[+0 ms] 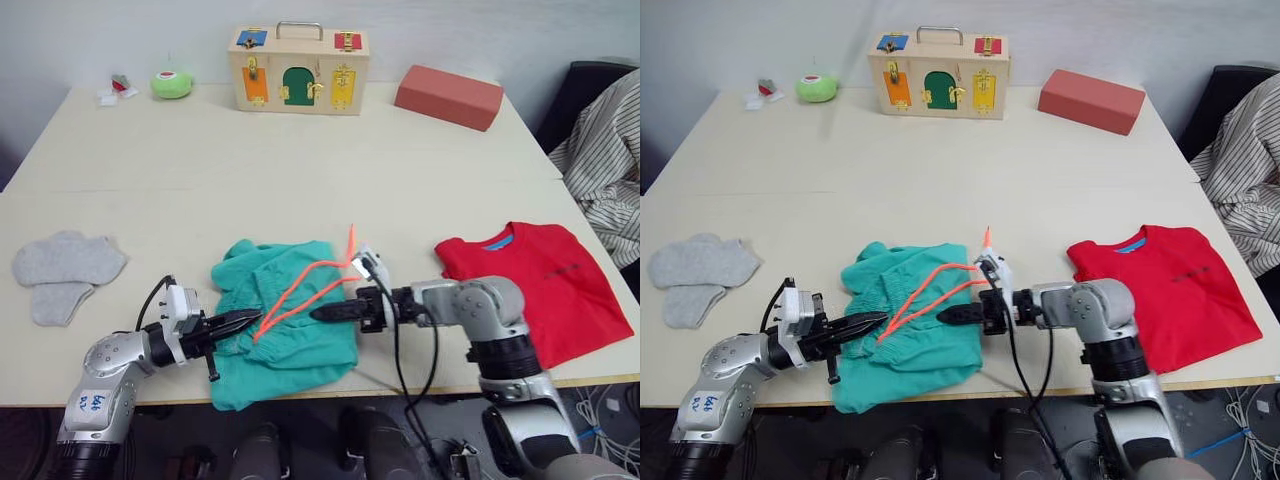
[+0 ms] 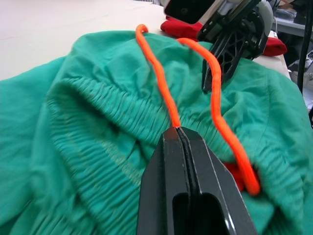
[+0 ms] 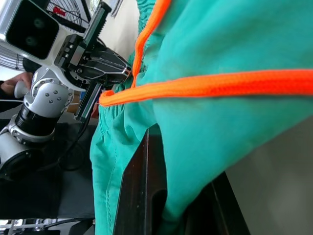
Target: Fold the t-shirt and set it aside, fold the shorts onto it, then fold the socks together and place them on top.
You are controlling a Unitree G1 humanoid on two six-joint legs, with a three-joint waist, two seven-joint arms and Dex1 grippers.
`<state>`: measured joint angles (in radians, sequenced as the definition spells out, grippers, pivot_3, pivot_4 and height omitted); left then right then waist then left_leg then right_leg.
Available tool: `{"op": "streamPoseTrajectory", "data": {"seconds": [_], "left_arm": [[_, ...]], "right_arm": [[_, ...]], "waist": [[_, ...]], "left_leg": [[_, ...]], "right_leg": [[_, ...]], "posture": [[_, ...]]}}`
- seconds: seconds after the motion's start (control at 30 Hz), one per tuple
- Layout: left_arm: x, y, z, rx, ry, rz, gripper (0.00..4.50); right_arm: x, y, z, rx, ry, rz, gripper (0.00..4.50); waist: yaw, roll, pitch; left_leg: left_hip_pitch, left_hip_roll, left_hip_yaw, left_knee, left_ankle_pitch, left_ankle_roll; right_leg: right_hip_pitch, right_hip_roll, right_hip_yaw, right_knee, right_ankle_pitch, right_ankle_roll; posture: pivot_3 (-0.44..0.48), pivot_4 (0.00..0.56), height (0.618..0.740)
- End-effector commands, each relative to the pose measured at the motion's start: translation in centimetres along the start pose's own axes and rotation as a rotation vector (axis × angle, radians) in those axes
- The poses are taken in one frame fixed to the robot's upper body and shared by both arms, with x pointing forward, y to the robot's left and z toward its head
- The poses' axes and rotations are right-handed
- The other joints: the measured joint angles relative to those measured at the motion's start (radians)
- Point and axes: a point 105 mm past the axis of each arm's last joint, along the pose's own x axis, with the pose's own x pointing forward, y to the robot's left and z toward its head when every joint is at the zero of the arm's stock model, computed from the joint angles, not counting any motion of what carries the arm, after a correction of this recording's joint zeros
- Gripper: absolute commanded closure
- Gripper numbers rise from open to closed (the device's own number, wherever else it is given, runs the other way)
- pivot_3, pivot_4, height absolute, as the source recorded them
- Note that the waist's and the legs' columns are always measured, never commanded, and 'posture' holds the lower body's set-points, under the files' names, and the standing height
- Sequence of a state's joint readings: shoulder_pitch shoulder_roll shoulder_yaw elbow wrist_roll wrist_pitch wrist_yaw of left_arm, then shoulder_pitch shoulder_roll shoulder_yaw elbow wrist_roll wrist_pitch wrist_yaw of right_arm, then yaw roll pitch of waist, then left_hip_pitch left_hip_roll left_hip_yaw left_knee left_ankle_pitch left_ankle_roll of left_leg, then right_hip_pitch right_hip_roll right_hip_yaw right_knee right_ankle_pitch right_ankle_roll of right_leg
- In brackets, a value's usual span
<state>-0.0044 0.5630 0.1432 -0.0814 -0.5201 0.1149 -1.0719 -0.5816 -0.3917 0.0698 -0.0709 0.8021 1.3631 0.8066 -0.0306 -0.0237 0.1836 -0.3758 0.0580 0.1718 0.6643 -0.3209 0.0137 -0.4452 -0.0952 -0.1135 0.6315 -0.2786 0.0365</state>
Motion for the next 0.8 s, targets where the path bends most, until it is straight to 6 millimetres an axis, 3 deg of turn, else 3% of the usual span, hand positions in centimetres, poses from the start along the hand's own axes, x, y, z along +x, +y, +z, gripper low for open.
{"op": "streamPoseTrajectory", "data": {"seconds": [0.03,0.17,0.27,0.53,0.63,0.8], "left_arm": [[0.5,-1.2,3.1,-0.048,-0.062,-0.094,4.33],[2.2,-1.8,4.3,-0.043,-0.087,-0.125,3.36],[3.4,-1.6,4.2,-0.045,-0.11,-0.143,2.43],[4.0,-1.1,3.8,-0.038,-0.115,-0.153,0.04],[3.8,-1.2,3.7,-0.027,-0.112,-0.163,0.04],[3.4,-1.4,3.7,-0.031,-0.112,-0.18,0.04]], "right_arm": [[-4.9,4.0,1.4,-0.24,0.009,0.082,4.48],[-9.3,5.0,1.9,-0.368,0.033,0.03,4.5],[-13.9,5.5,2.1,-0.477,0.113,-0.059,4.5],[-22.4,6.9,4.3,-0.506,0.209,-0.305,4.5],[-24.9,6.3,4.8,-0.502,0.223,-0.421,4.5],[-30.5,2.2,3.7,-0.46,0.312,-0.68,4.5]], "waist": [[0.005,0.002,0.001],[0.003,0.001,0.001],[0.006,0.002,0.002],[0.004,0.003,0.004],[0.004,0.004,0.004],[0.002,0.004,0.004]], "left_leg": [[-0.001,0.0,0.0,0.0,0.0,0.001],[-0.002,-0.001,-0.001,0.0,-0.002,0.002],[-0.002,-0.001,0.0,0.0,-0.002,0.001],[0.0,0.0,0.001,0.0,-0.001,0.0],[0.001,0.0,0.002,0.0,-0.001,0.0],[0.0,0.0,0.003,0.0,-0.001,0.0]], "right_leg": [[0.0,0.0,-0.001,-0.001,0.0,0.001],[0.001,0.0,-0.001,-0.005,0.001,0.002],[0.002,0.001,-0.001,-0.006,0.001,0.003],[0.001,0.003,0.001,-0.005,0.002,0.003],[0.001,0.003,0.001,-0.005,0.002,0.003],[0.001,0.003,0.003,-0.006,0.002,0.003]], "posture": [[0.0,0.15,0.74],[0.0,0.15,0.74],[0.0,0.15,0.74],[0.0,0.15,0.74],[0.0,0.15,0.74],[0.0,0.15,0.74]]}}
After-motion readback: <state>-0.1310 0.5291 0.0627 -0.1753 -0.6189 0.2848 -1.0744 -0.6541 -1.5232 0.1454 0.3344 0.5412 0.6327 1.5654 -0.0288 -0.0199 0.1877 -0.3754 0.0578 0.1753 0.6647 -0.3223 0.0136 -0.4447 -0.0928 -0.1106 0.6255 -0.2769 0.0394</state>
